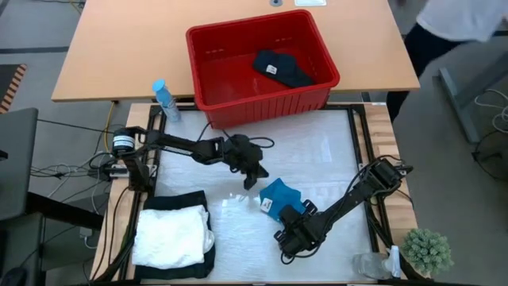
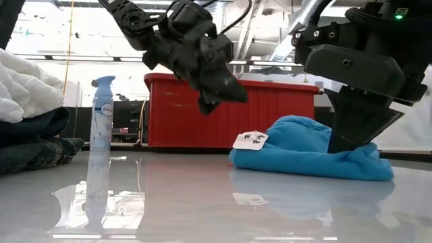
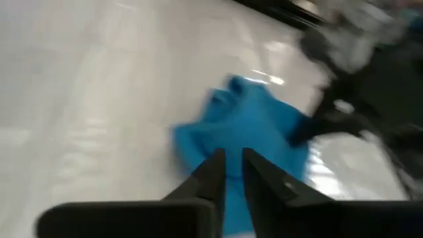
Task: Fold Laundry from Bin
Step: Fold the blue shorts from the red bin
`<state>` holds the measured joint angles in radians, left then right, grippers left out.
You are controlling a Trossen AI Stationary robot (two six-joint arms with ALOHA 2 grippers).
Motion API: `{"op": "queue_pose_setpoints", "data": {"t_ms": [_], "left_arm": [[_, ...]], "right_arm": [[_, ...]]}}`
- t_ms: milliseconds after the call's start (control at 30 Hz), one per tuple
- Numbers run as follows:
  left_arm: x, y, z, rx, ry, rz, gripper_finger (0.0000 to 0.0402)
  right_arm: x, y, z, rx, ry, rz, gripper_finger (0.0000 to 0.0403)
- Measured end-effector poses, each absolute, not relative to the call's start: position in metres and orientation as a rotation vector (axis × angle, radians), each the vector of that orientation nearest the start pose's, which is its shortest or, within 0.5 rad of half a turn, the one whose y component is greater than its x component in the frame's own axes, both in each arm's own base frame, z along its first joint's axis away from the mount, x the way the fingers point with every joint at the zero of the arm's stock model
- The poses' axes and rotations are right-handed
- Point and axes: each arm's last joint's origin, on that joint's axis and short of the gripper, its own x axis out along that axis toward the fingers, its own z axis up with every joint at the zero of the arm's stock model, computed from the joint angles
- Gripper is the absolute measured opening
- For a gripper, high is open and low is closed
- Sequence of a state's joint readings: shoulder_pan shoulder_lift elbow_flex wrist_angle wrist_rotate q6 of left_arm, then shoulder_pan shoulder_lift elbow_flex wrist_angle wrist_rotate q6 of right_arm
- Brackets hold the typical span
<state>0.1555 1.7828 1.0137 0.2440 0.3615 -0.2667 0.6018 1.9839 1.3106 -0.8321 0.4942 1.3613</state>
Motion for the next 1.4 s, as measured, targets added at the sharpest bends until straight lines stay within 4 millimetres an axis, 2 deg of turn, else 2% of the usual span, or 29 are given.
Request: {"op": "queue_pose_setpoints", "data": {"t_ms": [167,233,400,567,700,800,867,1033,1200,1400], "left_arm": [[0.371,0.039,0.188,-0.436,0.548,-0.377,0.0110],[0.371,0.033,0.188,-0.421,0.552,-0.403,0.0145],[0.374,0.023,0.186,-0.291,0.540,-0.244,0.0218],[0.375,0.024,0.185,-0.285,0.544,-0.158,0.0263],[0.377,0.029,0.175,-0.434,0.579,-0.150,0.0277],[0.382,0.029,0.160,-0.514,0.625,-0.158,0.0279],[0.386,0.027,0.152,-0.523,0.651,-0.161,0.0279],[0.395,0.028,0.157,-0.496,0.626,-0.091,0.0279],[0.405,0.026,0.159,-0.437,0.611,-0.109,0.0279],[0.419,0.019,0.151,-0.429,0.636,-0.136,0.0279]], "right_arm": [[0.306,0.193,0.146,0.392,1.027,-0.718,0.0018],[0.306,0.193,0.146,0.391,1.028,-0.719,0.0018],[0.307,0.193,0.146,0.393,1.027,-0.718,0.0018],[0.307,0.193,0.146,0.397,1.028,-0.714,0.0018],[0.308,0.194,0.146,0.406,1.024,-0.703,0.0018],[0.309,0.195,0.146,0.404,1.022,-0.681,0.0018],[0.310,0.194,0.146,0.410,1.021,-0.680,0.0018],[0.311,0.194,0.146,0.419,1.022,-0.676,0.0018],[0.311,0.194,0.145,0.406,1.027,-0.661,0.0018],[0.312,0.194,0.145,0.389,1.033,-0.639,0.0018]]}}
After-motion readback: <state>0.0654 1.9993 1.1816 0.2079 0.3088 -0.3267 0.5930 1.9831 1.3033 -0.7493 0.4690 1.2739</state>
